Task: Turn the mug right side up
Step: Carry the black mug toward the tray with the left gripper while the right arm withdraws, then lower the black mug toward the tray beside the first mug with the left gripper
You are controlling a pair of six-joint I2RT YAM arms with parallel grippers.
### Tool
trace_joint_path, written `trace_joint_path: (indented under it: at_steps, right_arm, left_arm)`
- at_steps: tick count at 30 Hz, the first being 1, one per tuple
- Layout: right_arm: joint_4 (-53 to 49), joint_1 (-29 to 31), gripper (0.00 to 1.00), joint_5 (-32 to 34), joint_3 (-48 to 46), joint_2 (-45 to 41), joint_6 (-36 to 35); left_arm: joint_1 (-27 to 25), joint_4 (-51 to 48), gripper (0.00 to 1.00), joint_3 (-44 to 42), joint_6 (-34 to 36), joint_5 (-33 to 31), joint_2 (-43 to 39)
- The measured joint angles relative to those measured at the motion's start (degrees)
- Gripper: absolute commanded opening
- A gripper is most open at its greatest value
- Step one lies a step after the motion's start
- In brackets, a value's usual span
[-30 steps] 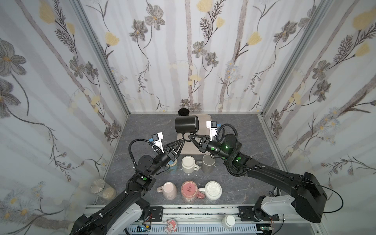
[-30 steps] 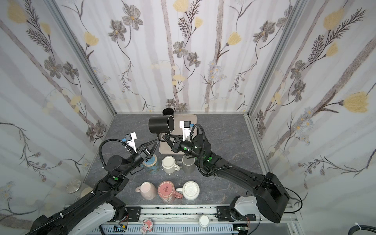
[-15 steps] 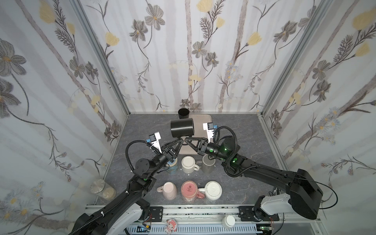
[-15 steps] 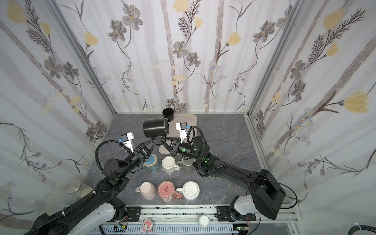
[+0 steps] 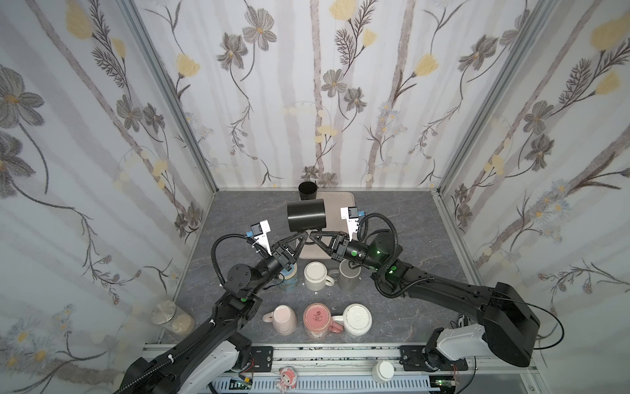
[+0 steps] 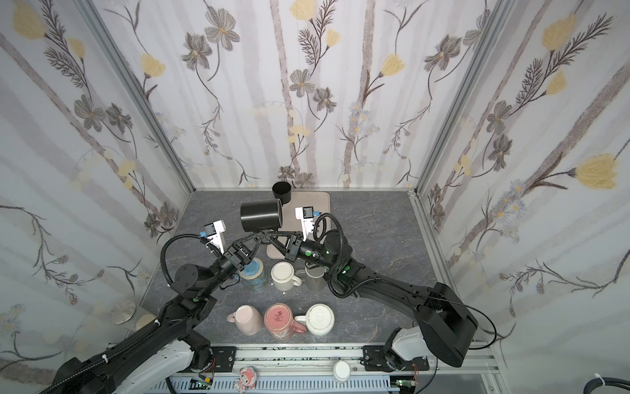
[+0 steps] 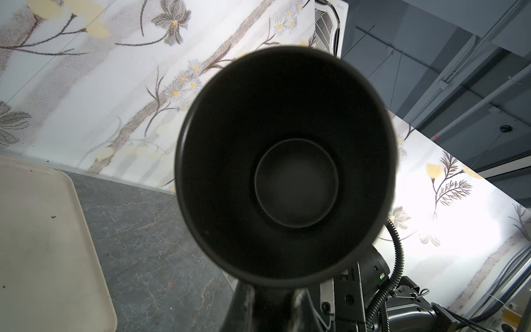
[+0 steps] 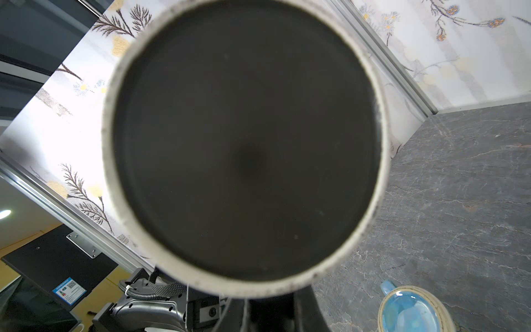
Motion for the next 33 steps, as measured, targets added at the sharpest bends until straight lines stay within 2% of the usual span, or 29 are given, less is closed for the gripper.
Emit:
trace_joint_path:
  at_steps: [3,10,15,21,26,33]
  right_arm:
    - [-2.4,-0.2,0.32,2.1,-1.3,-2.5,-1.9]
    - [-10.2,-2.7,0.35,9.1,-6.6,-10.5,-6.1]
    - [-17.0,-6.4,0.36,14.0,-10.7,-16.3,-7.7]
    - [-21.7,-9.1,0.36,15.9,-13.4,-20.2,-8.2]
    - [-23.4,-10.8,0.36,16.5,-14.4,-21.6,-8.2]
    - [-24.9,-12.8,0.36,16.2,-15.3,-23.0,-8.2]
  left_arm:
    - [-0.1,-6.7,0.00,3.6,2.5,0.1,0.2]
    - [0.0,-28.0,0.00,15.0,10.8,-6.5,4.9]
    - [0.0,-46.3,0.00,28.5,19.1,-14.0,16.2]
    - [-0.6,-61.6,0.00,38.7,27.6,-24.8,30.4]
    - [-0.8,-65.0,0.00,42.4,33.7,-30.0,38.2]
    - [-0.8,-64.9,0.00,47.2,40.7,-33.3,48.2]
